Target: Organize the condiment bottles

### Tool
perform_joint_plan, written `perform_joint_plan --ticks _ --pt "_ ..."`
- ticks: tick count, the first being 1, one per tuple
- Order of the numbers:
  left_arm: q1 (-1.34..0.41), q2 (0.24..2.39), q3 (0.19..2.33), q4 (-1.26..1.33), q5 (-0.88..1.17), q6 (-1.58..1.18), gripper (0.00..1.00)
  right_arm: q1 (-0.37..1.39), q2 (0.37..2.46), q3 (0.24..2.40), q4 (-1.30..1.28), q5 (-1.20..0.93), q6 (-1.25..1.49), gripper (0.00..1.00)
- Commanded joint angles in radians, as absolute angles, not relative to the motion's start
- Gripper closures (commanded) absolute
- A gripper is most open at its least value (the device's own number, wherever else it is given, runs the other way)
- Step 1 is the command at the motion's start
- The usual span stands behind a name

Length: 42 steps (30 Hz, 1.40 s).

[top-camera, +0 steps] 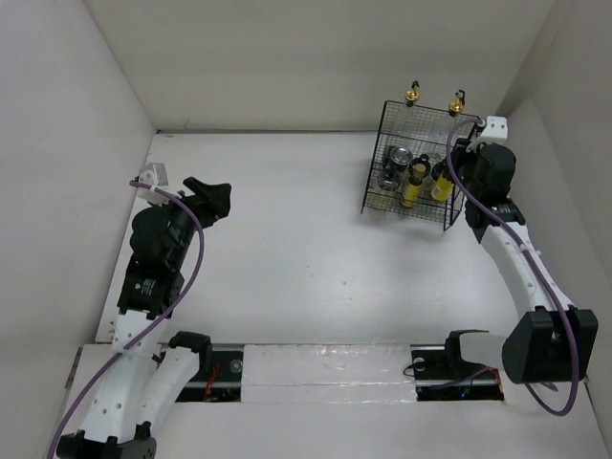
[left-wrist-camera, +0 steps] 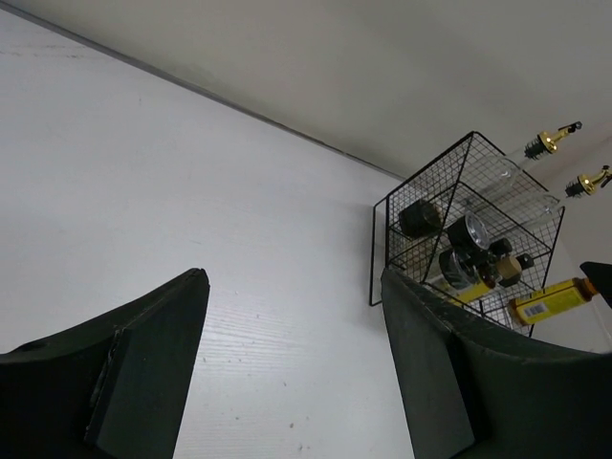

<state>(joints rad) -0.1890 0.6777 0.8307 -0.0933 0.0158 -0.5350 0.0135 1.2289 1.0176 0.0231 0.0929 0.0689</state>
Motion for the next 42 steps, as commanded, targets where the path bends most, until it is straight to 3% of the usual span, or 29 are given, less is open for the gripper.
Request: perform_joint_plan --ticks 1,16,19,20,23,25,26,31,32,42 --pt "-0.193 0.667 0.827 -0.029 0.034 -0.531 0.31 -0.002 1.212 1.034 0.210 0.112 0.068 0.98" --pt "-0.193 0.713 0.818 -0.020 0.077 -0.531 0.26 -0.002 1.407 0.908 0.366 0.173 0.100 0.97" --pt "-0.193 0.713 0.818 -0.020 0.077 -0.531 0.21 0.012 1.416 0.882 0.367 0.182 0.109 0.85" --pt "-0.193 0.713 0.827 -0.020 0.077 -0.522 0.20 0.023 1.416 0.870 0.367 0.193 0.109 0.73" --pt "-0.193 0.727 0.827 -0.029 0.101 -0.522 0.15 0.023 1.416 0.870 0.367 0.213 0.109 0.55" --pt "-0.193 0.738 0.827 -0.029 0.101 -0.522 0.09 0.023 1.404 0.870 0.336 0.222 0.109 0.48" --pt "-0.193 0.738 0.827 -0.029 0.101 -0.522 0.08 0.023 1.379 0.870 0.325 0.222 0.109 0.38" --pt "-0.193 0.747 0.827 -0.029 0.101 -0.522 0.01 0.032 1.255 0.905 0.269 0.212 0.109 0.04" --pt "-0.193 0.747 0.827 -0.029 0.110 -0.522 0.01 0.032 1.226 0.905 0.256 0.200 0.109 0.01" --pt "-0.170 0.709 0.827 -0.011 0.149 -0.512 0.01 0.231 0.884 0.971 0.215 -0.064 0.057 0.01"
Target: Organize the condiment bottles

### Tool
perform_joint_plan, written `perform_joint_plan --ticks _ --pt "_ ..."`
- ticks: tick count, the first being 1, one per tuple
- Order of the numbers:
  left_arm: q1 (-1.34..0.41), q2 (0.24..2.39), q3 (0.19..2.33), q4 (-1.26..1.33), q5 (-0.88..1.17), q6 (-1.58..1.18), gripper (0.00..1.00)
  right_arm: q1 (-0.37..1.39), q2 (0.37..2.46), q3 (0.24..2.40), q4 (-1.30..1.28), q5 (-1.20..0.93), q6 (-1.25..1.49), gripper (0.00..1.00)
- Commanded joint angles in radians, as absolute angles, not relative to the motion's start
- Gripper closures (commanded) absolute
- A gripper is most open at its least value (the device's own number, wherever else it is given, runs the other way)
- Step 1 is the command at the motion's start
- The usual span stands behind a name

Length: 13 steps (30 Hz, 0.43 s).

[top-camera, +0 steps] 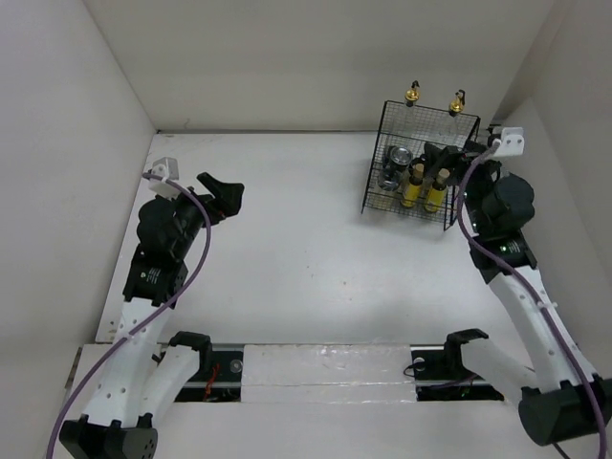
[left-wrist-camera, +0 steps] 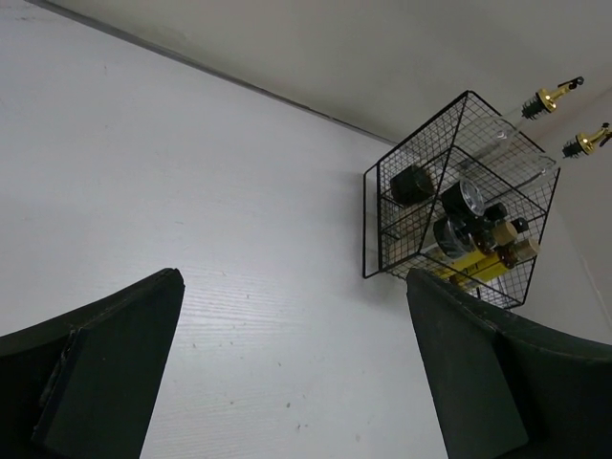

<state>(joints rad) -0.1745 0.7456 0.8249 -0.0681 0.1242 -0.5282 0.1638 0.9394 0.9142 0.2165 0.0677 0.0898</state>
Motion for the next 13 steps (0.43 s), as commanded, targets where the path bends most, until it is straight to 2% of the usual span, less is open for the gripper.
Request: perform_joint_plan --ticks 1,6,13 --pt "-0.170 0.709 0.827 -0.011 0.149 -0.512 0.01 0.248 0.867 0.997 0.203 -0.084 0.057 0.01" --pt "-0.170 0.674 0.841 -0.009 0.167 -0.502 0.01 0.343 0.782 1.006 0.204 -0.257 0.035 0.01" --pt "-0.170 0.664 0.828 0.002 0.198 -0.500 0.01 0.462 0.799 0.971 0.169 -0.180 0.034 0.01"
